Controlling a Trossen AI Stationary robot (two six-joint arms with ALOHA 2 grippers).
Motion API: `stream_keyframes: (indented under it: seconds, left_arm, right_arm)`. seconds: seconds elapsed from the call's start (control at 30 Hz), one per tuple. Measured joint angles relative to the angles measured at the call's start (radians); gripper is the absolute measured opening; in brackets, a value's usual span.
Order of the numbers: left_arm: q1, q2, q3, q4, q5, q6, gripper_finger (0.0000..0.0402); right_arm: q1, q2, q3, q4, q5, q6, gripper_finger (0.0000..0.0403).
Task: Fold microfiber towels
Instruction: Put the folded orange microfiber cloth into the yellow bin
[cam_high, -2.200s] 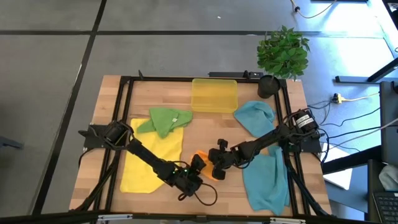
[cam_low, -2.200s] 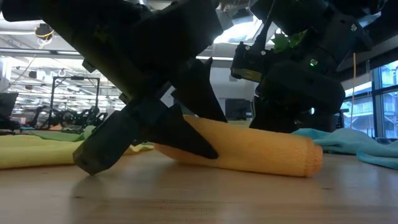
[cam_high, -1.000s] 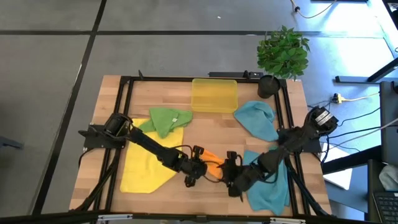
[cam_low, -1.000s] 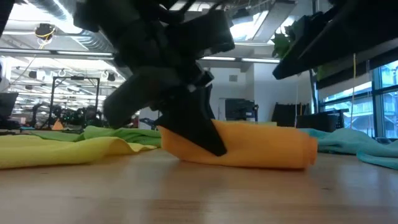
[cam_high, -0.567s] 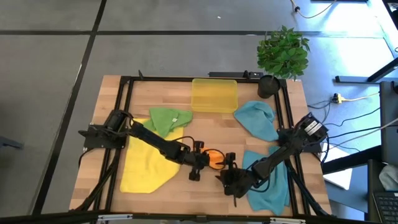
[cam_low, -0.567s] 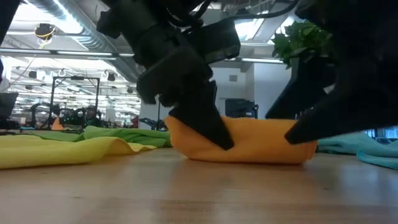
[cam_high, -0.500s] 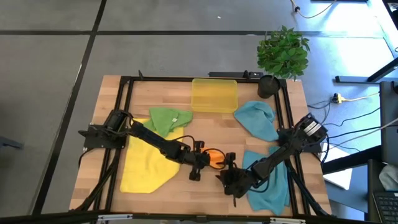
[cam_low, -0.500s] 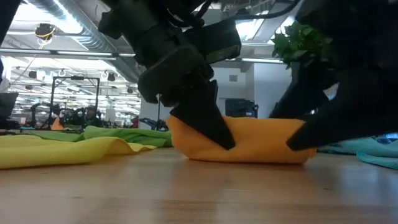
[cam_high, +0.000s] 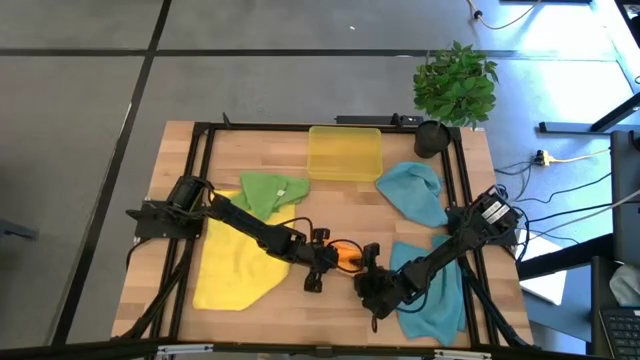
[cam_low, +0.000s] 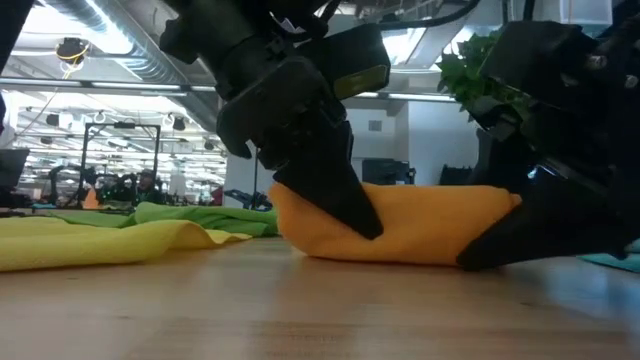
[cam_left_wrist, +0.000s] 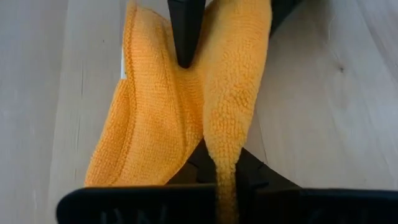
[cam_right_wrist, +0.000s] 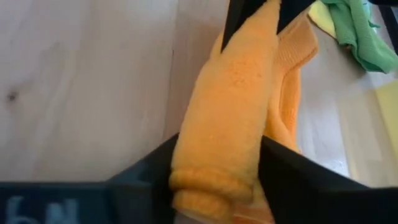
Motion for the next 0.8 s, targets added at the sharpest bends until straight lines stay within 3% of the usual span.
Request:
stream_keyframes:
  seconds: [0.2,0.33,0.5,0.8]
  left_arm:
    - [-0.006,-0.006,0.001,-0.027,0.007,0.084,0.0028]
    - [-0.024,-0.079,0.002,-0.115,-0.029,0.129,0.0079]
    - [-0.072,-0.172,0.002,-0.193,-0.153,0.168,0.0135]
    - [-0.161,-0.183,-0.023,-0.229,-0.303,0.180,0.0208]
  right_arm:
    - [-0.001,0.000,0.001,-0.003,-0.012,0.002,0.0024]
    - [-0.003,-0.003,0.002,-0.023,-0.024,0.052,0.0019]
    - [-0.006,-0.023,0.000,-0.070,-0.030,0.106,0.0012]
    - [-0.012,-0.095,0.000,-0.095,-0.031,0.157,0.0012]
